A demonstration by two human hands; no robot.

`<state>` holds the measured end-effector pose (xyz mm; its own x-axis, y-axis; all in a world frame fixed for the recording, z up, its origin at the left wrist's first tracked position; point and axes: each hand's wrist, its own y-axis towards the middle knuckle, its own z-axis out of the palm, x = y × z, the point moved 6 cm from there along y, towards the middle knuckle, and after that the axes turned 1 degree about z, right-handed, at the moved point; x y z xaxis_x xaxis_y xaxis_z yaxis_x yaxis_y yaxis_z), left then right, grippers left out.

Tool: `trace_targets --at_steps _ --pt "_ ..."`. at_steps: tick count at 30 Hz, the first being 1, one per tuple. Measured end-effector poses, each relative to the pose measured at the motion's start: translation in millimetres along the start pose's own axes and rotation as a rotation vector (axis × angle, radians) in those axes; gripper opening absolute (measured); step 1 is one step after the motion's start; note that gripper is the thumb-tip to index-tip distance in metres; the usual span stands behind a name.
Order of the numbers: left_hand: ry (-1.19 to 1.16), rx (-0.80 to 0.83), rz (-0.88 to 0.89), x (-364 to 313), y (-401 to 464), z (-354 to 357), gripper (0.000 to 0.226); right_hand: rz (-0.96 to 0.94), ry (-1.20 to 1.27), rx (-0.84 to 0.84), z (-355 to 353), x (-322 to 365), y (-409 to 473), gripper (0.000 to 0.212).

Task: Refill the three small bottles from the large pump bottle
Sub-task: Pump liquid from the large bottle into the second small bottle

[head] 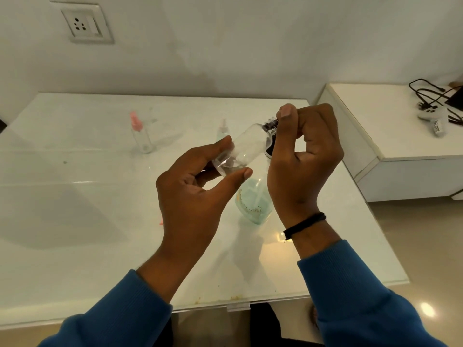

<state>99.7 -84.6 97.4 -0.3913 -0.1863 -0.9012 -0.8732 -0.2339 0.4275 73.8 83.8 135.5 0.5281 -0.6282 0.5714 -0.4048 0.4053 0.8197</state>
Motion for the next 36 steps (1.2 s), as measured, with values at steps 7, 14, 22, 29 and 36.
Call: trace_targets --at_steps 7,14,22,29,36 --pt "-0.007 -0.003 -0.011 0.4 0.1 -0.7 0.048 0.007 -0.020 0.010 0.7 0.7 3.0 0.032" --pt "-0.008 0.005 -0.020 0.6 -1.3 0.3 0.048 0.014 0.006 -0.009 -0.2 -2.7 -3.6 0.030" --pt "-0.005 0.008 -0.001 1.6 -0.8 -0.2 0.048 0.008 0.026 -0.001 -1.6 -2.2 -5.5 0.027" --pt "-0.020 0.003 -0.011 1.5 -0.3 -0.5 0.048 0.006 -0.005 -0.005 0.3 0.6 1.1 0.031" --pt "-0.017 0.007 -0.013 0.9 -1.1 0.8 0.047 0.041 0.015 0.006 0.2 -3.9 -0.8 0.030"
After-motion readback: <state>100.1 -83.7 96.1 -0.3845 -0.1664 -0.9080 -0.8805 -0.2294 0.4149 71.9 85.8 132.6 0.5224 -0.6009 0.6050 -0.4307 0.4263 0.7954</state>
